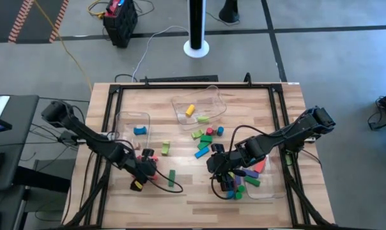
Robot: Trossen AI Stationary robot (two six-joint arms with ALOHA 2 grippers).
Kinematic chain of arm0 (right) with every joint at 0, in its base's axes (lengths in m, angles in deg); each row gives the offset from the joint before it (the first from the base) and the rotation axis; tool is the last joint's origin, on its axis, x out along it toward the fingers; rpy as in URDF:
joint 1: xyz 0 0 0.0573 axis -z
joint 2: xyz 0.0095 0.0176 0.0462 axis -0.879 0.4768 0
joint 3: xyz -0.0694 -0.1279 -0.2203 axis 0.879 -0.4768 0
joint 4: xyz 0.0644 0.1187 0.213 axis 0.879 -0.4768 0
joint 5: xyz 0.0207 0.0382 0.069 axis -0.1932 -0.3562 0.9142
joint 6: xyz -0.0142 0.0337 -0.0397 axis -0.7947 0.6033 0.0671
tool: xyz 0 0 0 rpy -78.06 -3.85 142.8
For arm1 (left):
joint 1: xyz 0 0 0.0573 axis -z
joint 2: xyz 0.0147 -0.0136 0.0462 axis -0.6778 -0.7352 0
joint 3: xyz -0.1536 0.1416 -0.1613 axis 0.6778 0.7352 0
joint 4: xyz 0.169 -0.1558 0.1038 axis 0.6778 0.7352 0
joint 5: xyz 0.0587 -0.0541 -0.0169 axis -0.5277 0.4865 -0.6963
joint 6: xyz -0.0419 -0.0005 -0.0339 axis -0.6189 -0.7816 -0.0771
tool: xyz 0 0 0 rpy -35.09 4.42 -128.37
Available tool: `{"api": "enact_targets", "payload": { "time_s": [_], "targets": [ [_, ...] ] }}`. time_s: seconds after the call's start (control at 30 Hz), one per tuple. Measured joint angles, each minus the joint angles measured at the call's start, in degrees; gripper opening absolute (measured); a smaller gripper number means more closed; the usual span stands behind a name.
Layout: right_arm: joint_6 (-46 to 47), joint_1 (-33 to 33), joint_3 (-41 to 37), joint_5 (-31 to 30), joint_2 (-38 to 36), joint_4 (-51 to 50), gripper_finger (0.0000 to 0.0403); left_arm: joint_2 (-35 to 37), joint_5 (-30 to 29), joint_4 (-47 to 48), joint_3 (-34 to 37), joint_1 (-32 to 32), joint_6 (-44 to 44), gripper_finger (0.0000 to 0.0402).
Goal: Sort blocks by size
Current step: Put the red cylindrical block into the top transparent bin
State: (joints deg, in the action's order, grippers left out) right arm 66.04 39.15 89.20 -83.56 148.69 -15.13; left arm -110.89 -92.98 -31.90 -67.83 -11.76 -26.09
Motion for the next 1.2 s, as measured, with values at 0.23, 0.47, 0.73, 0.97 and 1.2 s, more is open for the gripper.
{"api": "enact_targets", "payload": {
  "time_s": [0.23, 0.47, 0.73, 0.97, 1.2],
  "targets": [
    [0.0, 0.0, 0.0, 0.0, 0.0, 0.6, 0.0230, -0.1, -1.5, 0.1, -0.1, 0.2, 0.8, 0.0186],
    [0.0, 0.0, 0.0, 0.0, 0.0, 0.9, 0.0230, -2.9, -1.6, 0.5, -0.1, 0.5, 1.8, 0.0186],
    [0.0, 0.0, 0.0, 0.0, 0.0, 0.9, 0.0230, -7.9, -2.4, 3.6, -5.7, 0.7, 5.4, 0.0174],
    [0.0, -0.3, 0.0, 0.0, 0.0, 0.9, 0.0230, -10.3, -2.8, 7.8, -7.3, 0.7, 6.4, 0.0149],
    [0.0, -0.5, 0.0, 0.0, 0.0, 0.9, 0.0230, -10.3, -3.1, 8.3, -7.3, 0.7, 5.7, 0.0164]
  ]
}}
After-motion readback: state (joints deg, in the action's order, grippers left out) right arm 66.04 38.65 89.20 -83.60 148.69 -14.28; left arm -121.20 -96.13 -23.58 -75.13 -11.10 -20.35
